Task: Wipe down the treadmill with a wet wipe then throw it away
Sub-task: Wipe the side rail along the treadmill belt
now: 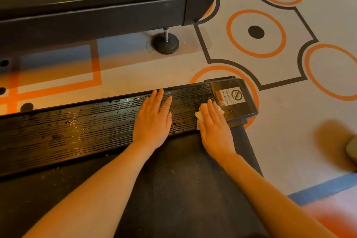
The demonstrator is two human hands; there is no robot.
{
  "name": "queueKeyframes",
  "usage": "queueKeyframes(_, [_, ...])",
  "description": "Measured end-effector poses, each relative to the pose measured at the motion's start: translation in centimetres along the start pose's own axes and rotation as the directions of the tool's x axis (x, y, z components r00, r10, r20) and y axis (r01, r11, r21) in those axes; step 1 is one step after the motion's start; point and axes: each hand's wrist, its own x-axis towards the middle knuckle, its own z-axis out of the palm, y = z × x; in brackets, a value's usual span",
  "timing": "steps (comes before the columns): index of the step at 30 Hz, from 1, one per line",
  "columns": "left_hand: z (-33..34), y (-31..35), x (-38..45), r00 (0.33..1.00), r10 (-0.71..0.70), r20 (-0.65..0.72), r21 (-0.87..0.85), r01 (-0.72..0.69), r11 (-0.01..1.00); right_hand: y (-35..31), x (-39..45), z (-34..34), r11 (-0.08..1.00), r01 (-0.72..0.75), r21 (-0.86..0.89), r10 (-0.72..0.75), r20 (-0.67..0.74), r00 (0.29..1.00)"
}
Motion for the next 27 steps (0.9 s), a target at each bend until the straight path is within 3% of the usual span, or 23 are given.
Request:
queueKeyframes(12, [0.2, 0.0, 0.0, 1.0, 0.01, -0.003, -0.005, -0.01, 1.0, -0.3, 3.6, -0.7, 0.999, -0.038, 0.006, 0.038, 0.019, 0.999])
queueKeyframes(16, [0.2, 0.0, 0.0, 1.0, 0.01, -0.008, 0.019, -0.01, 1.0, -0.4, 0.3, 0.8, 1.0, 0.009, 0.001, -0.009, -0.064, 0.998])
queueKeyframes(21, [0.4, 0.0, 0.0, 1.0, 0.008, -0.016, 0.011, -0.008, 1.0, -1.6, -3.1, 2.3, 0.991, 0.126, -0.054, -0.126, -0.007, 0.992])
queueKeyframes(27, [0.5, 0.0, 0.0, 1.0, 0.001, -0.013, 0.009, -0.001, 1.0, -2.4, -1.4, 2.6, 0.971, 0.235, -0.047, -0.237, -0.025, 0.971])
